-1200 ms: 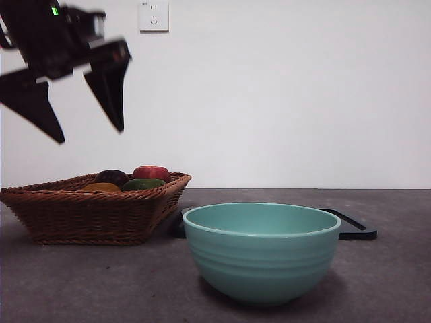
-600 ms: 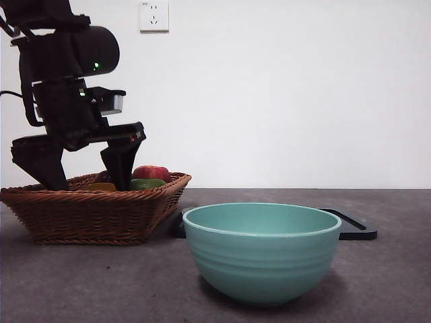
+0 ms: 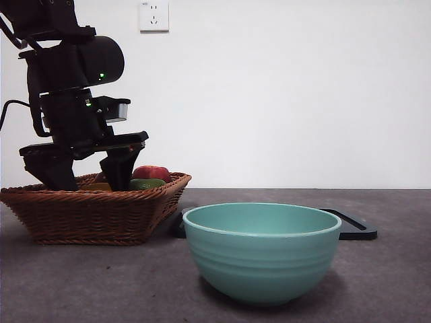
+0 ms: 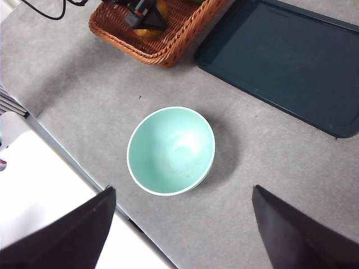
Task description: Pick up the wifruite, put it on the bowl, pick up the plate, put it on desk
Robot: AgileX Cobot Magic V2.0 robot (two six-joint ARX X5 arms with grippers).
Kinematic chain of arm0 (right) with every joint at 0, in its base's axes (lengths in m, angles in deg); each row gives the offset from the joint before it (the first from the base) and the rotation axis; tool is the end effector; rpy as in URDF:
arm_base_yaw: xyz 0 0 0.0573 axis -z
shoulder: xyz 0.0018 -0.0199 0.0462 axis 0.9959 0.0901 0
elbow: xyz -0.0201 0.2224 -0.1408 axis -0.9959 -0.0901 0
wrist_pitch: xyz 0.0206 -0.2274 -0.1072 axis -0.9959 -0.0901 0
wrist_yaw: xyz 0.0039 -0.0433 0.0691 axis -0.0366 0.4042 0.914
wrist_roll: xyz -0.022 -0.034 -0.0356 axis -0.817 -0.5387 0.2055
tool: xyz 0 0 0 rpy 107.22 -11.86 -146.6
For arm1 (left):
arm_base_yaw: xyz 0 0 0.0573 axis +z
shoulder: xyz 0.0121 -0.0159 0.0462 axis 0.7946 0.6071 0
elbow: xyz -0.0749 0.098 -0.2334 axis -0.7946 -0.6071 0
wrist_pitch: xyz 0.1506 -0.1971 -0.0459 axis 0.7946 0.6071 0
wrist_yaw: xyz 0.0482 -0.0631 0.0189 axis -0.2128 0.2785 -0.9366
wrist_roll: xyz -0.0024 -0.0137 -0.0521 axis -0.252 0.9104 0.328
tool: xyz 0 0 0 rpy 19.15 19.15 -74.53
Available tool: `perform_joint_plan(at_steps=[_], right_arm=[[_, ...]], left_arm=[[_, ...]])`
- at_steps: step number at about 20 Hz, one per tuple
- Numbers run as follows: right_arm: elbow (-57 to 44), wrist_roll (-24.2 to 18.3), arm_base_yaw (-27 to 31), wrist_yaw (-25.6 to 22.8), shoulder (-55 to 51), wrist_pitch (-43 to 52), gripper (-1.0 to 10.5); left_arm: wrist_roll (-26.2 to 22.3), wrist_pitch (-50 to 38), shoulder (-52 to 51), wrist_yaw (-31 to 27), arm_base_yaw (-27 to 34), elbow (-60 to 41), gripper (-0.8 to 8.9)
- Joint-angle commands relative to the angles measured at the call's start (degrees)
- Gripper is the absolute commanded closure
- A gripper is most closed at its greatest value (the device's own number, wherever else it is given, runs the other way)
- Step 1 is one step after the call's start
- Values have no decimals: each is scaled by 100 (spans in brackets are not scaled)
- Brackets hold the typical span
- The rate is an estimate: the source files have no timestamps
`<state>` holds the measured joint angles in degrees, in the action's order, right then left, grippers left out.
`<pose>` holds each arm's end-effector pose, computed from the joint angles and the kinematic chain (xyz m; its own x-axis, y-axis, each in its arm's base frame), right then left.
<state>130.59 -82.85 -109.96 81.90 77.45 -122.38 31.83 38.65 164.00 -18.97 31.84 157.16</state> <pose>0.1069 0.0624 0.3421 0.4277 0.6203 -0.6575 -0.5953 0.7407 0.3115 0.3310 -0.1266 0.1984 0.3696 -0.1715 -0.9132 0.2873 0.9557 -0.0632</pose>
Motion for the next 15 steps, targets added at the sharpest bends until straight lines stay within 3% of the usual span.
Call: perform_joint_plan(at_steps=[1, 9, 15], right_arm=[[111, 39, -35, -31, 42, 39, 558], [111, 39, -35, -31, 42, 39, 558], [111, 39, -35, -31, 42, 74, 558]], left_arm=[[-66, 2, 127, -7, -31, 111, 579], [-63, 90, -409, 9, -31, 118, 600], [-72, 555, -1663, 603, -267, 118, 600]])
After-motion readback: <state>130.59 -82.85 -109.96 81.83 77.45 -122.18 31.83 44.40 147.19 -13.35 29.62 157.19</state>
